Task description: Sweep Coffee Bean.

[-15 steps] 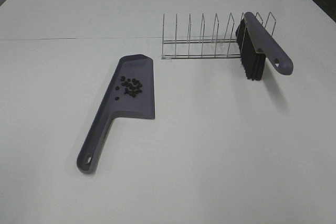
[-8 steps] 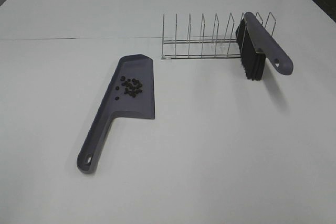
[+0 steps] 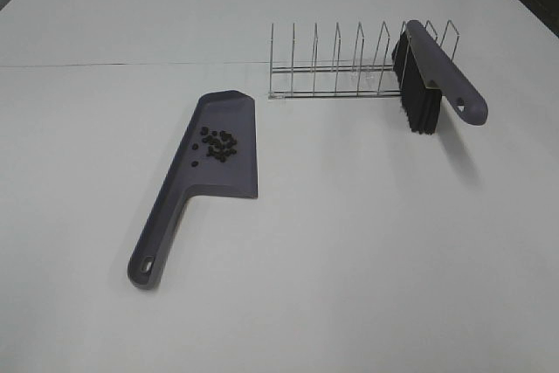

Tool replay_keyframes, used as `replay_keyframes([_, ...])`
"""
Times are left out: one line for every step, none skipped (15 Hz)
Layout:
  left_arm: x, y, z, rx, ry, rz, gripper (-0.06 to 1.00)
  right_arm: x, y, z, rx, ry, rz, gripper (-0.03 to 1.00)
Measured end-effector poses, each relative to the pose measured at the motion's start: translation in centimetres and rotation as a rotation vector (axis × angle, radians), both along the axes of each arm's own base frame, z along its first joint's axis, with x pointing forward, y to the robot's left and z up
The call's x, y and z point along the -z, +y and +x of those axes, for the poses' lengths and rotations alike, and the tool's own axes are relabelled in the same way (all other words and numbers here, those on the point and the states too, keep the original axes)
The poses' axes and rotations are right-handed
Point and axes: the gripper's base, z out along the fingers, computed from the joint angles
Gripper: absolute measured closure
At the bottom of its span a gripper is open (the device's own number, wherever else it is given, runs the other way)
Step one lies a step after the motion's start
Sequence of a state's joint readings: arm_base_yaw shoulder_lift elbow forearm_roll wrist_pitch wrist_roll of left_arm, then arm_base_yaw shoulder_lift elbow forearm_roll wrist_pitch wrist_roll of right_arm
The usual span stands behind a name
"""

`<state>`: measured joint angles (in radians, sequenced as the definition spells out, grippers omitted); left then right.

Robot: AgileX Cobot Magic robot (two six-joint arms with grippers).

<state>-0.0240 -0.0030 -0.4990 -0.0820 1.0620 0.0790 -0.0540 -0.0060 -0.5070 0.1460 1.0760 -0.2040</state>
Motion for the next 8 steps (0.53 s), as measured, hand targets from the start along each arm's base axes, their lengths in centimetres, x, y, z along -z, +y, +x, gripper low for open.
replay_keyframes([0.0,0.0,0.0,0.0,0.0,0.0,0.32,0.0,0.0,0.0,0.0,0.0,0.0,0.18])
replay_keyframes([0.0,0.0,0.0,0.0,0.0,0.0,0.32,0.0,0.0,0.0,0.0,0.0,0.0,0.18])
replay_keyframes([0.0,0.0,0.0,0.0,0.0,0.0,0.32,0.0,0.0,0.0,0.0,0.0,0.0,0.18])
replay_keyframes([0.0,0.0,0.0,0.0,0.0,0.0,0.32,0.0,0.0,0.0,0.0,0.0,0.0,0.18])
replay_keyframes([0.0,0.0,0.0,0.0,0.0,0.0,0.32,0.0,0.0,0.0,0.0,0.0,0.0,0.18])
replay_keyframes([0.0,0.0,0.0,0.0,0.0,0.0,0.32,0.0,0.0,0.0,0.0,0.0,0.0,0.18])
replay_keyframes([0.0,0.0,0.0,0.0,0.0,0.0,0.32,0.0,0.0,0.0,0.0,0.0,0.0,0.18])
replay_keyframes([0.0,0.0,0.0,0.0,0.0,0.0,0.32,0.0,0.0,0.0,0.0,0.0,0.0,0.18])
